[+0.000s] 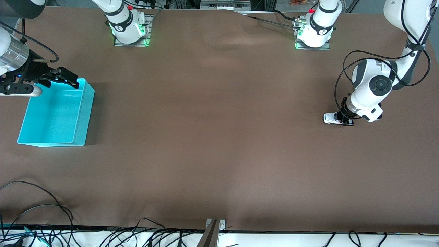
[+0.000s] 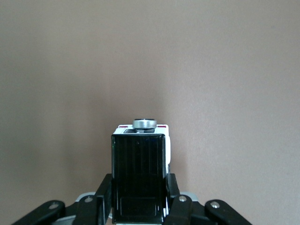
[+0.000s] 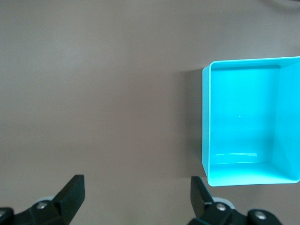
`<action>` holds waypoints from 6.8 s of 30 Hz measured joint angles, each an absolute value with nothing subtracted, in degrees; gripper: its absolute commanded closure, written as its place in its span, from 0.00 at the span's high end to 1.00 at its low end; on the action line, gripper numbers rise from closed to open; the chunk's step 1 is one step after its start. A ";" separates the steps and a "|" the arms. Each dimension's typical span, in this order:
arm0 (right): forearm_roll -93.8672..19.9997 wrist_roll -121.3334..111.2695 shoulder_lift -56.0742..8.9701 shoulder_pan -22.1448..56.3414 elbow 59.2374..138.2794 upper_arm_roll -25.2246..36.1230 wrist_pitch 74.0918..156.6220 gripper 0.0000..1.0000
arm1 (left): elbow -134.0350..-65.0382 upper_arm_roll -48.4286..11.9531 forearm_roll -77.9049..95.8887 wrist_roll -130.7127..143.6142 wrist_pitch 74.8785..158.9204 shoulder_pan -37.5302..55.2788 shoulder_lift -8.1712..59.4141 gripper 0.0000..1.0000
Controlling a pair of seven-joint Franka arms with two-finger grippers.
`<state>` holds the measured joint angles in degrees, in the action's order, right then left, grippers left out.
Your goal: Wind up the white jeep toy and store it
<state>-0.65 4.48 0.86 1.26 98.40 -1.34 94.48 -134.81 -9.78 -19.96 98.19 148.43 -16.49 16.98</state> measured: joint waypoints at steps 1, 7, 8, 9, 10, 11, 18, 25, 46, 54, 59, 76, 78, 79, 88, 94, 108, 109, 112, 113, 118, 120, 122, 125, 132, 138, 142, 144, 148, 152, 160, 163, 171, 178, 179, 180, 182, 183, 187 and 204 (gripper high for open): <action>-0.65 4.48 0.86 1.26 98.40 -1.34 94.48 1.00 | -134.79 -9.78 -20.00 98.16 148.45 -16.63 16.99 0.55; -0.65 4.48 0.86 1.26 98.40 -1.34 94.48 1.00 | -134.65 -9.77 -20.06 97.82 148.59 -17.05 17.25 1.00; -0.65 4.48 0.86 1.26 98.40 -1.34 94.49 1.00 | -134.58 -9.77 -20.10 97.81 148.87 -17.13 17.60 1.00; -0.65 4.48 0.86 1.26 98.40 -1.34 94.49 1.00 | -134.46 -9.76 -20.12 97.81 149.29 -17.23 18.08 1.00; -0.65 4.48 0.86 1.26 98.40 -1.34 94.49 1.00 | -134.19 -9.74 -20.12 97.81 149.74 -17.36 18.69 1.00; -0.65 4.48 0.86 1.26 98.40 -1.34 94.49 1.00 | -133.87 -9.73 -20.12 97.81 149.95 -17.47 19.16 1.00; -0.65 4.48 0.86 1.26 98.40 -1.33 94.49 1.00 | -129.59 -9.68 -20.12 97.83 147.49 -18.07 21.12 1.00; -0.65 4.48 0.84 1.26 98.39 -1.34 94.50 1.00 | -122.67 -10.38 -20.12 97.80 138.97 -18.07 20.18 1.00; -0.65 4.48 0.78 1.27 98.37 -1.34 94.50 1.00 | -120.11 -12.88 -20.12 95.52 130.71 -17.99 15.81 1.00; -0.65 4.48 0.77 1.27 98.37 -1.34 94.50 1.00 | -120.14 -12.88 -20.12 94.84 130.64 -18.00 16.79 1.00; -0.65 4.48 0.76 1.27 98.36 -1.34 94.50 1.00 | -119.37 -12.87 -20.12 91.70 130.67 -18.01 16.45 1.00; -0.65 4.48 0.73 1.27 98.35 -1.34 94.50 1.00 | -114.36 -12.80 -19.91 69.98 126.41 -18.31 11.97 1.00; -0.65 4.48 0.73 1.27 98.34 -1.34 94.50 1.00 | -112.71 -12.80 -19.08 66.48 124.86 -18.33 11.80 1.00; -0.65 4.48 0.73 1.27 98.34 -1.34 94.50 1.00 | -111.88 -12.80 -18.51 64.67 124.10 -18.36 11.75 1.00; -0.65 4.48 0.72 1.27 98.33 -1.34 94.50 1.00 | -104.48 -12.69 -13.71 44.81 116.48 -19.67 11.64 1.00; -0.65 4.48 0.71 1.27 98.33 -1.34 94.50 1.00 | -100.63 -12.82 -12.70 34.26 112.38 -19.83 11.64 1.00; -0.65 4.48 0.69 1.27 98.31 -1.34 94.50 1.00 | -90.13 -13.20 -7.87 13.86 99.27 -19.52 11.62 1.00; -0.65 4.48 0.69 1.27 98.31 -1.34 94.50 1.00 | -89.34 -13.29 -7.81 13.29 98.29 -19.43 11.62 1.00; -0.65 4.48 0.69 1.27 98.31 -1.34 94.50 1.00 | -87.36 -13.89 -6.73 11.56 96.16 -19.32 11.60 1.00; -0.65 4.48 0.69 1.27 98.31 -1.34 94.50 1.00 | -86.88 -14.10 -6.31 11.01 95.77 -19.29 11.60 1.00; -0.65 4.48 0.69 1.27 98.31 -1.34 94.50 1.00 | -85.20 -14.99 -5.52 6.54 93.27 -19.15 11.60 1.00; -0.65 4.48 0.69 1.27 98.31 -1.34 94.50 1.00 | -84.86 -15.26 -5.44 4.39 92.74 -19.14 11.59 1.00; -0.65 4.48 0.69 1.27 98.30 -1.34 94.50 1.00 | -84.55 -15.62 -5.38 2.91 92.33 -19.15 11.55 1.00; -0.65 4.48 0.68 1.27 98.31 -1.34 94.50 1.00 | -84.05 -16.16 -5.15 1.94 91.48 -19.15 11.24 1.00; -0.65 4.48 0.68 1.27 98.29 -1.34 94.50 1.00 | -83.81 -17.26 -3.62 1.06 89.28 -19.16 9.00 1.00; -0.65 4.48 0.68 1.33 98.28 -1.34 94.50 1.00 | -83.97 -17.66 -3.62 0.90 88.29 -19.16 8.41 1.00; -0.65 4.48 0.68 1.52 98.27 -1.35 94.50 1.00 | -84.12 -17.66 -3.61 0.82 88.20 -19.16 8.41 1.00; -0.65 4.48 0.68 1.57 98.27 -1.35 94.50 1.00 | -84.12 -17.66 -3.61 0.80 88.17 -19.17 8.41 1.00; -0.65 4.48 0.68 1.57 98.27 -1.34 94.50 1.00 | -84.12 -17.67 -3.61 0.76 88.10 -19.16 8.41 1.00; -0.65 4.48 0.68 1.57 98.27 -1.34 94.50 1.00 | -84.15 -17.72 -3.61 0.75 87.73 -19.16 8.39 1.00; -0.65 4.48 0.68 1.57 98.26 -1.34 94.50 1.00 | -84.88 -17.89 -3.60 0.75 87.54 -19.16 7.86 1.00; -0.65 4.48 0.68 1.57 98.26 -1.34 94.50 1.00 | -85.31 -17.89 -3.12 0.75 87.54 -19.18 7.46 1.00; -0.65 4.61 0.68 1.57 98.26 -1.34 94.50 1.00 | -85.50 -17.88 -2.56 0.75 87.54 -19.29 7.21 1.00; -0.65 4.64 0.68 1.63 98.23 -1.83 94.50 1.00 | -85.55 -17.88 -2.44 0.74 87.54 -19.32 7.20 1.00; -0.65 4.64 0.68 1.63 98.23 -1.89 94.50 1.00 | -85.56 -17.88 -2.44 0.74 87.54 -19.32 7.20 1.00; -0.65 4.64 0.68 1.63 98.23 -1.93 94.50 1.00 | -85.57 -17.88 -2.43 0.74 87.54 -19.32 7.20 1.00; -0.65 4.65 0.68 1.63 98.23 -1.95 94.50 1.00 | -85.59 -17.88 -2.43 0.74 87.54 -19.32 7.20 1.00; -0.65 4.65 0.68 1.62 98.23 -1.95 94.50 1.00 | -85.60 -17.88 -2.43 0.74 87.54 -19.32 7.20 1.00; -0.65 4.68 0.68 1.60 98.23 -1.92 94.50 1.00 | -85.60 -17.88 -2.43 0.74 87.54 -19.33 7.20 1.00; -0.66 4.71 0.67 1.59 98.23 -1.91 94.50 1.00 | -85.74 -17.88 -2.42 0.74 87.54 -19.34 7.20 1.00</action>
<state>-0.66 4.71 0.67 1.59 98.23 -1.91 94.50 -85.74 -17.88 -2.42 0.74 87.54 -19.34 7.20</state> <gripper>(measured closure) 0.000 0.000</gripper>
